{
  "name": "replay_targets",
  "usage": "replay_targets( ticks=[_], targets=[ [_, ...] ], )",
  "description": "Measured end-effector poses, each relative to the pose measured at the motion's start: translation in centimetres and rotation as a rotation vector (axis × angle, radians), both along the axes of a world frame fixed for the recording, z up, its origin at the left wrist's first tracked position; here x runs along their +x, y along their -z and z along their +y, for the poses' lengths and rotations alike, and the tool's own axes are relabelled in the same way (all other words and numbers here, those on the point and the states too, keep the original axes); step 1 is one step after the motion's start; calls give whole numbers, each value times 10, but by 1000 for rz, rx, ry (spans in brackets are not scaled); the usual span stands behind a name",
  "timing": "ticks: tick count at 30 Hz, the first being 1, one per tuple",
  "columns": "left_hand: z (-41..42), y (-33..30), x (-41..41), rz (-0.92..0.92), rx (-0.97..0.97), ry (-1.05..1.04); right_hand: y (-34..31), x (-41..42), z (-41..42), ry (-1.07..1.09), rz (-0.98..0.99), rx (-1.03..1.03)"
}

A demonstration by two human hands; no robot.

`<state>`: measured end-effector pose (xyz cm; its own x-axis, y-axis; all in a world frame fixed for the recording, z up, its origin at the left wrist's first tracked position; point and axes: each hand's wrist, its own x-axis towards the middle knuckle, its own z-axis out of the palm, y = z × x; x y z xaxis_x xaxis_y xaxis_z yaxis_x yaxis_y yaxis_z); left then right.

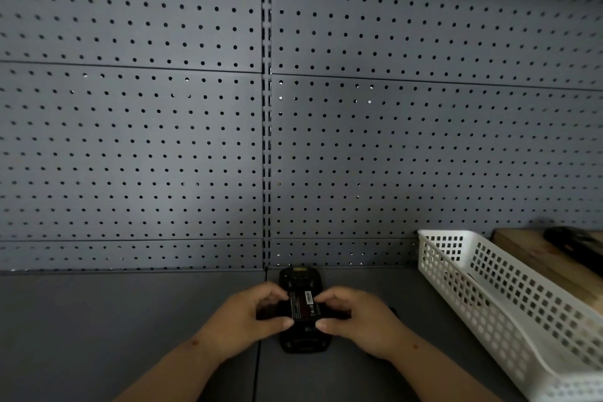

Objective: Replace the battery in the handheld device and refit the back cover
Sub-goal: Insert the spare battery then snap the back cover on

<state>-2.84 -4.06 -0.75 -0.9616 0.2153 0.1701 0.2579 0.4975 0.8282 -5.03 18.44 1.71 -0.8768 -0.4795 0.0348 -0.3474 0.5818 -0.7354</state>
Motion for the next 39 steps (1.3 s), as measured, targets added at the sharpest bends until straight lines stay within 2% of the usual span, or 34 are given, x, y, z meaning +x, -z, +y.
replay_targets(
  ticks=[11, 16, 25, 30, 34, 39],
  targets=[
    [-1, 6, -2, -35, 18, 14, 0, -1, 1, -56, 90, 98],
    [1, 3, 3, 100, -110, 85, -2, 0, 3, -141, 33, 111],
    [-1, 4, 4, 136, -202, 120, -2, -1, 1, -155, 72, 135],
    [-1, 4, 6, 156, -234, 112, -16, -2, 9, -179, 111, 269],
    [-2, 6, 11, 161, -323, 89, -32, -7, 49, 21, -3, 249],
    [1, -1, 17, 136, -369, 65, -28, -5, 82, -9, -188, 525]
  ],
)
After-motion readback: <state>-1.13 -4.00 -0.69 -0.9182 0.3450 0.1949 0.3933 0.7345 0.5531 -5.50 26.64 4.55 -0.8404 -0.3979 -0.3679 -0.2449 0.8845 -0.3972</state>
